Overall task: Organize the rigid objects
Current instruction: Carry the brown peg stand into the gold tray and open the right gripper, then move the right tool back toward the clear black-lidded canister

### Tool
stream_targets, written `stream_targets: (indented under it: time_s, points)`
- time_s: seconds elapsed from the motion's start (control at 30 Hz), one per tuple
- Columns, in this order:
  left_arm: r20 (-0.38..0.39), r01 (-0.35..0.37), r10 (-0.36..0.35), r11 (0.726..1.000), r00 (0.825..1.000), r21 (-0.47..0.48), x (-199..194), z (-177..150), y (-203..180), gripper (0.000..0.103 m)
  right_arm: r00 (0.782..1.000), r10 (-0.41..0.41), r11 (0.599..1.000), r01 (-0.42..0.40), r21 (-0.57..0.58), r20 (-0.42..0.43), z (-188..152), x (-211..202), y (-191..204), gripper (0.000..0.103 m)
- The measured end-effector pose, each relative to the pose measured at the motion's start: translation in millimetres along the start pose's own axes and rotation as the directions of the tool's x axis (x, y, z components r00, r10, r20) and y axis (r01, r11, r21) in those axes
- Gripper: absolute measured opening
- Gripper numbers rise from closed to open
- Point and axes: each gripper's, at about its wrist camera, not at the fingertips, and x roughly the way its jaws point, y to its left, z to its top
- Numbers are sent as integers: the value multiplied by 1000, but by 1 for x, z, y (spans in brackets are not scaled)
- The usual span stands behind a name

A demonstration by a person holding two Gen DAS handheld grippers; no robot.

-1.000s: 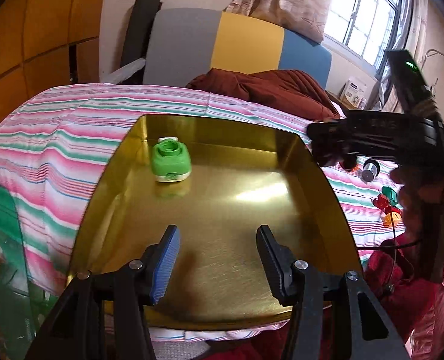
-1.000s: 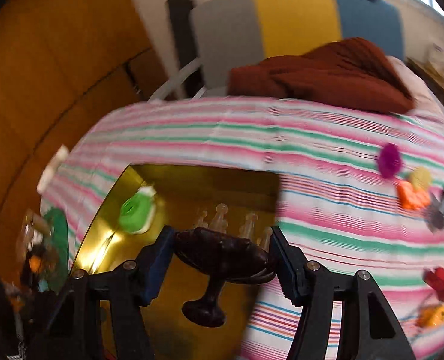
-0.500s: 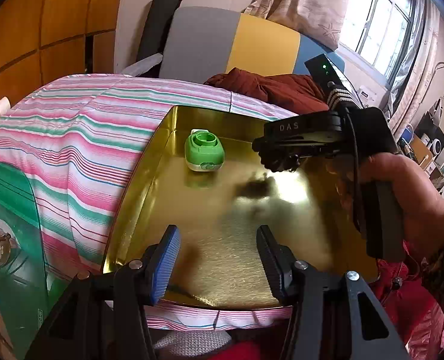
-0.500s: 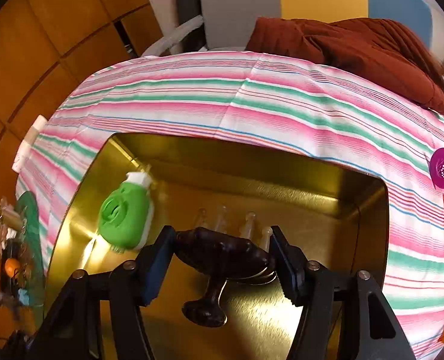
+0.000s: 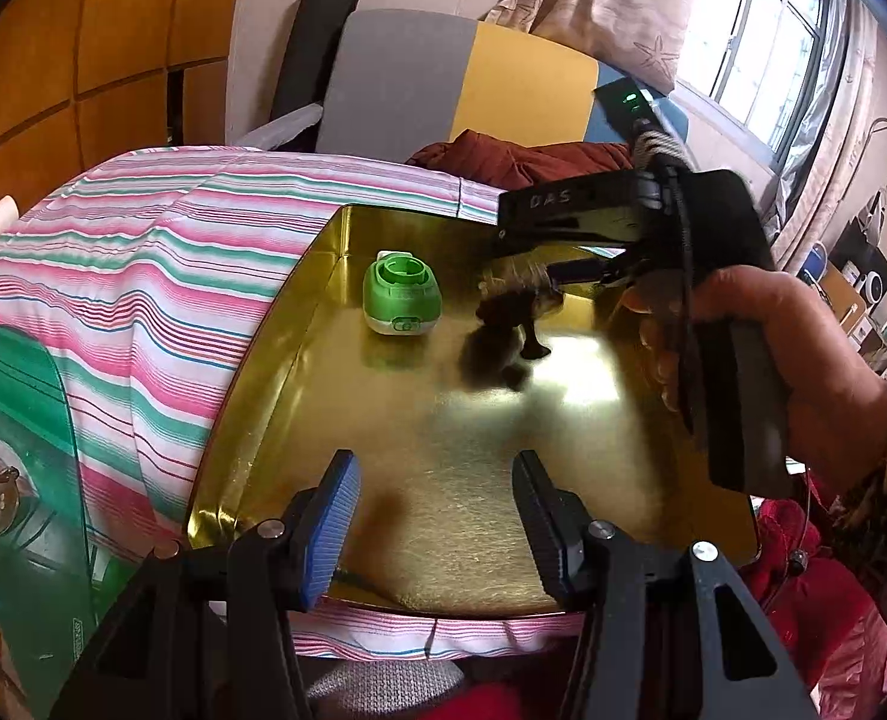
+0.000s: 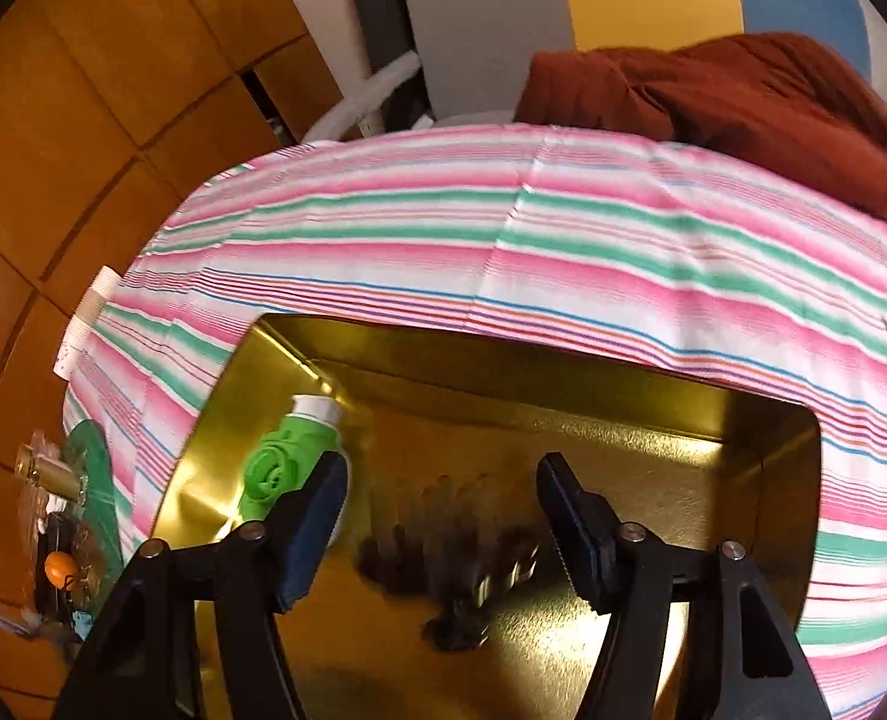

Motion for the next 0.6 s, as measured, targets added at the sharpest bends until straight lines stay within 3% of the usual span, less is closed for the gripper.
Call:
stream_targets:
  time_s: [0.43,0.6]
  points:
    - [-3,0,0,1000,1000,16,-2,-3,-11,54,994,70,997,-72,18,86,-33,-64,-10,83]
    - [-6,-2,2,1000,1000,29,-3,-6,-17,54,994,39,999,-40,0,101,-44,-77,-10,83]
